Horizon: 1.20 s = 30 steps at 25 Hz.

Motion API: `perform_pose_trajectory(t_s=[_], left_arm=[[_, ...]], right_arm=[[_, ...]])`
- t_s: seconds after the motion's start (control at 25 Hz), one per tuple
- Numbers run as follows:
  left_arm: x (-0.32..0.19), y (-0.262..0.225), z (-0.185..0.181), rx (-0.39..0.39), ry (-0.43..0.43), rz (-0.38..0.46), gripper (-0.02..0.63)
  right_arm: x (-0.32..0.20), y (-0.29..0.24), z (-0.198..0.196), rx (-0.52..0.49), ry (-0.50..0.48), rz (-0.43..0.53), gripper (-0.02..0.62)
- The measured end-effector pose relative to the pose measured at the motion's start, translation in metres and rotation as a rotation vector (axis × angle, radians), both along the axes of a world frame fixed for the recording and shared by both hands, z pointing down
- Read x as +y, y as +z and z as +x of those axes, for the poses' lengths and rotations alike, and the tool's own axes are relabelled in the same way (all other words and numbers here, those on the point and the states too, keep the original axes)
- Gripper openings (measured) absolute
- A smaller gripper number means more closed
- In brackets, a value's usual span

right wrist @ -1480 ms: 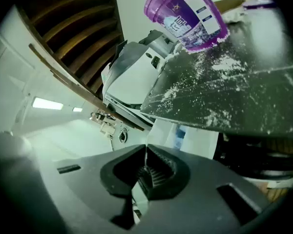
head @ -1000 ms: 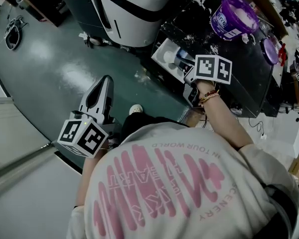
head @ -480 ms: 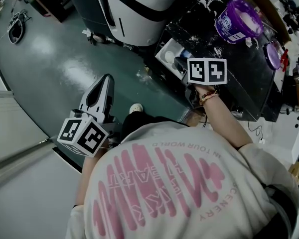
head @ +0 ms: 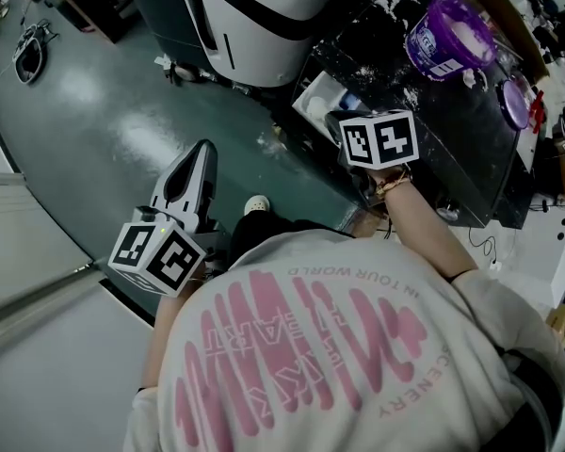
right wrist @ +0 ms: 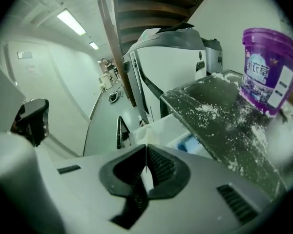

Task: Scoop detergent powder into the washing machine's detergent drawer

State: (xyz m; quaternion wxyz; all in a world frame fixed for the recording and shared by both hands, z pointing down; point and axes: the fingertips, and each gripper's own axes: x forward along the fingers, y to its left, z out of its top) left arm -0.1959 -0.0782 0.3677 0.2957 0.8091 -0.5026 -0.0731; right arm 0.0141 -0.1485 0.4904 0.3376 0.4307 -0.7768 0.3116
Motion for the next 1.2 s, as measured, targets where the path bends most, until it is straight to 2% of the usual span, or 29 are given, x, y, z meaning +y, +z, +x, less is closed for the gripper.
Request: perform_pose_trajectory(t_s=[0.72,1.2], left_arm=[[-0.0023,0.0059,-0.0076,0.012,-0.007,-0.010,0.003],[-0.0070,0.0055,-0.0088,0.018,-0.013,-0.016,0.003]], right_arm=[[-0.0014,0.0072,-0.0066,0.303,-0.202,0.118,0.008],[-0.0021,0.0075,-0.0084,0.449,-0.335,0.186,0.008]])
